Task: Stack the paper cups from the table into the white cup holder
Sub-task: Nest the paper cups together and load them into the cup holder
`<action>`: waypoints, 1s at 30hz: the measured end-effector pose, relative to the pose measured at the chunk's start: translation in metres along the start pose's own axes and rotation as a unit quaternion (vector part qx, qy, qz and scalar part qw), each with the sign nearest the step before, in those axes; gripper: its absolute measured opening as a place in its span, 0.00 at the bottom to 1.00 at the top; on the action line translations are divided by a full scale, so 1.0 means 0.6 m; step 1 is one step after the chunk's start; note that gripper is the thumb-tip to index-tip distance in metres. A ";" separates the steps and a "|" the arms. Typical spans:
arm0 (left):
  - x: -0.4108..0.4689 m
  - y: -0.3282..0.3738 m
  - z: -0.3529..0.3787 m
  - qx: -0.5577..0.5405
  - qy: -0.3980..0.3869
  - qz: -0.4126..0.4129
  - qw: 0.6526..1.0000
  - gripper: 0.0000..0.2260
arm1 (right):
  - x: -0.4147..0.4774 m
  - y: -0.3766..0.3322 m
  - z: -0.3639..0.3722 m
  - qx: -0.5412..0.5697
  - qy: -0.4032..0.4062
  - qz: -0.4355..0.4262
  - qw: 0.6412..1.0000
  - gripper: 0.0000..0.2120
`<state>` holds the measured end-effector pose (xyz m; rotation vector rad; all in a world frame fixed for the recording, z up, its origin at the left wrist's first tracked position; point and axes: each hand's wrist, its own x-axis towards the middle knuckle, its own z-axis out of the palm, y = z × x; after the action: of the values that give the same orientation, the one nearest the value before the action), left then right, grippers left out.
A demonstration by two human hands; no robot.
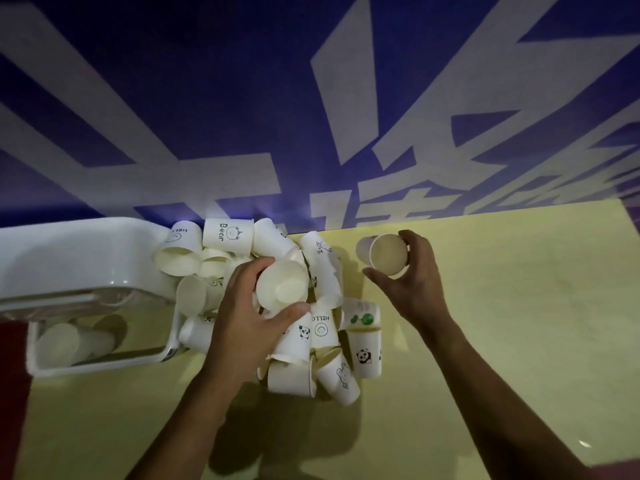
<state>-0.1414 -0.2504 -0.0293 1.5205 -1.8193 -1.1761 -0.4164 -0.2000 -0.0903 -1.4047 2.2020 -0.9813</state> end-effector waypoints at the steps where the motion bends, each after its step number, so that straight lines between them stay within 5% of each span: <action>1: -0.004 -0.004 -0.006 -0.003 0.002 0.006 1.000 0.32 | -0.012 -0.021 -0.013 0.014 0.006 -0.003 1.000 0.40; 8: -0.054 -0.046 -0.099 -0.015 0.020 0.035 0.999 0.30 | -0.094 -0.183 0.003 0.068 -0.021 -0.042 0.997 0.38; 20: -0.135 -0.232 -0.402 -0.052 0.052 0.049 0.996 0.30 | -0.221 -0.478 0.244 0.155 -0.063 -0.044 0.985 0.36; 30: -0.134 -0.366 -0.533 -0.039 0.130 0.011 0.991 0.30 | -0.275 -0.591 0.380 0.168 -0.081 -0.022 0.982 0.33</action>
<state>0.2542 -0.2719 -0.0401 1.5273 -1.5947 -0.9759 0.0280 -0.2312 -0.0089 -1.3277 1.7953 -1.1475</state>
